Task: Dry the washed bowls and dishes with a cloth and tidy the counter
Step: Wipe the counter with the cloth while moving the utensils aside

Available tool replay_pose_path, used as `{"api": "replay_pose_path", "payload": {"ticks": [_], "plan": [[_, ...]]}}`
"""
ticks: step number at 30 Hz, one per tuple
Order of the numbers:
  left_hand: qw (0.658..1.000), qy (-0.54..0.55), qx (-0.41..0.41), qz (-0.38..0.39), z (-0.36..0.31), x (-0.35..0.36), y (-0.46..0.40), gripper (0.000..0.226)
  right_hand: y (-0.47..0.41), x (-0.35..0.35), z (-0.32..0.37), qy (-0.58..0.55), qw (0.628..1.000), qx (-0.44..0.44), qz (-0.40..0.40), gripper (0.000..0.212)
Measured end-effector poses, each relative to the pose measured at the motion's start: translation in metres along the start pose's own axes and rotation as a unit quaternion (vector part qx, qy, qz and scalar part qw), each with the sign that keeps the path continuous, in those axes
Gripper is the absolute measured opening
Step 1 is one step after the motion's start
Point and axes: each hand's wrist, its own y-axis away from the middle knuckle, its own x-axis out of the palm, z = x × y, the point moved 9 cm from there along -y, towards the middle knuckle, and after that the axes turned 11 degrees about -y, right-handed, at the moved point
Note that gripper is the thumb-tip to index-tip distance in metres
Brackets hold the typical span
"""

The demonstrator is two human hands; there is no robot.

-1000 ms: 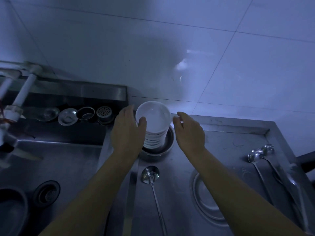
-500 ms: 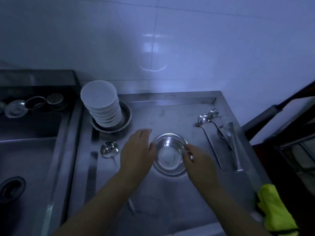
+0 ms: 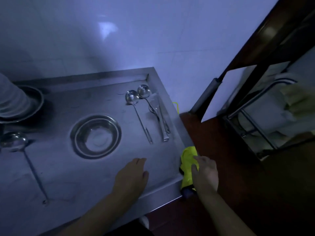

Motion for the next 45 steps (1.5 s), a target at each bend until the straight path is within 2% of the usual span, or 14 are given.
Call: {"api": "replay_pose_path", "payload": {"ticks": [5, 8, 16, 19, 22, 24, 26, 28, 30, 33, 35, 38, 42, 45], "plan": [[1.0, 0.002, 0.005, 0.016, -0.04, 0.026, -0.002, 0.047, -0.023, 0.018, -0.058, 0.013, 0.987, 0.147, 0.058, 0.037], [1.0, 0.001, 0.009, 0.012, -0.052, 0.03, -0.004, 0.047, -0.027, 0.03, -0.068, -0.008, 0.978, 0.181, 0.106, 0.035], [0.999, -0.004, 0.021, -0.039, -0.066, 0.002, -0.015, 0.049, -0.018, 0.027, -0.02, -0.15, 0.977, 0.042, 0.145, 0.013], [0.997, 0.008, 0.044, -0.068, -0.067, -0.023, -0.022, 0.057, -0.015, 0.02, 0.023, -0.19, 0.962, -0.042, 0.193, 0.011], [0.991, 0.017, 0.1, -0.092, -0.068, -0.051, -0.027, 0.069, -0.014, 0.008, 0.066, -0.199, 0.945, -0.108, 0.238, 0.016], [0.985, 0.02, 0.132, -0.113, -0.065, -0.073, -0.025, 0.061, -0.014, 0.003, 0.097, -0.204, 0.929, -0.155, 0.267, 0.017], [0.982, 0.013, 0.13, -0.135, -0.054, -0.094, -0.019, 0.037, -0.015, -0.001, 0.127, -0.22, 0.914, -0.186, 0.286, 0.019], [0.986, 0.026, 0.096, -0.137, -0.03, -0.111, -0.012, 0.02, -0.016, -0.001, 0.153, -0.243, 0.902, -0.198, 0.296, 0.027], [0.987, 0.09, 0.042, -0.124, 0.002, -0.124, -0.002, 0.013, -0.014, 0.009, 0.176, -0.228, 0.898, -0.207, 0.315, 0.029], [0.97, 0.21, -0.002, -0.127, 0.045, -0.143, 0.021, 0.008, -0.004, 0.033, 0.207, -0.147, 0.888, -0.264, 0.347, 0.012], [0.962, 0.239, -0.02, -0.131, 0.07, -0.152, 0.041, 0.012, 0.006, 0.046, 0.23, -0.154, 0.873, -0.278, 0.37, 0.007], [0.943, 0.287, -0.08, -0.149, 0.114, -0.155, 0.072, 0.019, 0.024, 0.06, 0.262, -0.194, 0.847, -0.269, 0.415, 0.024], [0.917, 0.326, -0.162, -0.164, 0.164, -0.133, 0.096, 0.014, 0.046, 0.095, 0.281, -0.219, 0.817, -0.219, 0.487, 0.029], [0.917, 0.29, -0.222, -0.162, 0.19, -0.098, 0.096, 0.016, 0.058, 0.136, 0.273, -0.158, 0.834, -0.195, 0.492, 0.032]]}}
